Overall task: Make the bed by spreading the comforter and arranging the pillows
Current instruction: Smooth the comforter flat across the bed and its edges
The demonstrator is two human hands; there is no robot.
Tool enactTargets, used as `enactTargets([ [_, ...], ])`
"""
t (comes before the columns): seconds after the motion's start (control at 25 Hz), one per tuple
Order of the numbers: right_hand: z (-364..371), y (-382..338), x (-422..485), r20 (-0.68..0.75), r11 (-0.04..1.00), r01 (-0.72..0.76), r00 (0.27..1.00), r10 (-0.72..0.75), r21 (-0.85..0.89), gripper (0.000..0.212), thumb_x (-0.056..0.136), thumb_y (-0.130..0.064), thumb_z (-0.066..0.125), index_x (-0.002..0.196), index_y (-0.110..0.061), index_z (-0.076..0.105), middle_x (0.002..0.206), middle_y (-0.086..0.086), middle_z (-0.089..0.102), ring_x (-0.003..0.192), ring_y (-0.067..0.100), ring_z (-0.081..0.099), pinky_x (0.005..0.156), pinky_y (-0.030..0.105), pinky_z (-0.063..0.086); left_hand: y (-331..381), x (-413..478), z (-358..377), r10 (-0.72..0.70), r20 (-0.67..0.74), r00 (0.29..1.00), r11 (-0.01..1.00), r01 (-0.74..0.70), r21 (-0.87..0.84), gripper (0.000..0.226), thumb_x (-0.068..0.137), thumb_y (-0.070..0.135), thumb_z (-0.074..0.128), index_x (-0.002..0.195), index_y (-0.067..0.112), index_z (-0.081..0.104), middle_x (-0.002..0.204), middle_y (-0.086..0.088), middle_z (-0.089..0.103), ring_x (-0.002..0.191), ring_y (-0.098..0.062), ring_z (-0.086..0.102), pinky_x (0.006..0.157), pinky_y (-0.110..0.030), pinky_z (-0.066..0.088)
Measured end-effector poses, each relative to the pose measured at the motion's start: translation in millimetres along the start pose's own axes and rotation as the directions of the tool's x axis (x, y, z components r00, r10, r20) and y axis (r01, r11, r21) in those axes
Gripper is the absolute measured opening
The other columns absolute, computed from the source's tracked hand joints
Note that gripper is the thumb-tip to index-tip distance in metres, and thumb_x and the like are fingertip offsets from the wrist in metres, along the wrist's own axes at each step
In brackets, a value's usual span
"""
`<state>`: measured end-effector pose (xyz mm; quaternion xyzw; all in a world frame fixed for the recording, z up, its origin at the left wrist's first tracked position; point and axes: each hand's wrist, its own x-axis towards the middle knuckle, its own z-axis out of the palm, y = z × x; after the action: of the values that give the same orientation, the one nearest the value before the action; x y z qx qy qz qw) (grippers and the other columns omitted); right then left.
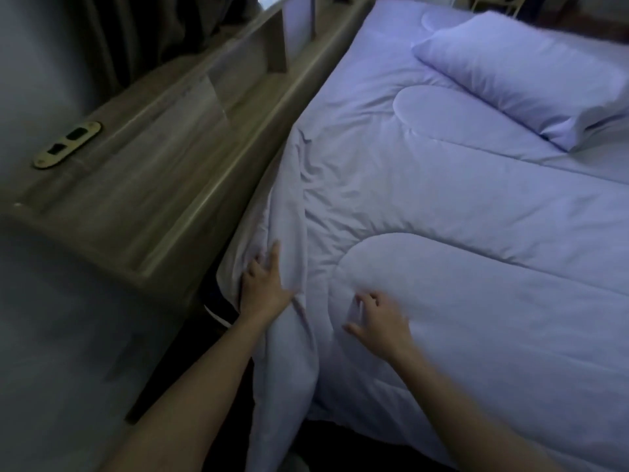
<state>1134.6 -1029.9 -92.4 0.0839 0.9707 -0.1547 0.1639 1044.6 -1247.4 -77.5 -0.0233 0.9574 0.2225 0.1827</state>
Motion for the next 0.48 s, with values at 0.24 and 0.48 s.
enactTargets([
  [0.24,13.4,-36.3,29.4,-0.101,0.937,0.16,0.975,-0.2,-0.311,0.062,0.044,-0.053,0.082,0.09,-0.019,0.058,0.083,0.005,0.062,0.07,0.031,0.063,0.053,0.035,0.047,-94.5,34.9,-75.2,0.077,-0.154,0.985,0.997,-0.077,0.01,0.032,0.096,0.027,0.037,0.123,0.027,0.055,0.117,-0.01,0.052,0.103,-0.033,0.055,0.082,-0.035,0.045],
  [0.48,-15.3,-52.0,56.1,-0.073,0.714,0.599,0.745,-0.663,-0.363,0.021,0.079,-0.042,0.045,0.074,-0.024,0.054,0.071,-0.006,0.065,0.057,0.019,0.064,0.043,0.023,0.043,-105.6,24.4,-118.7,0.237,-0.22,0.946,0.971,-0.235,0.037,0.052,0.092,0.001,0.034,0.134,0.023,0.054,0.13,-0.018,0.051,0.113,-0.036,0.054,0.096,-0.043,0.046],
])
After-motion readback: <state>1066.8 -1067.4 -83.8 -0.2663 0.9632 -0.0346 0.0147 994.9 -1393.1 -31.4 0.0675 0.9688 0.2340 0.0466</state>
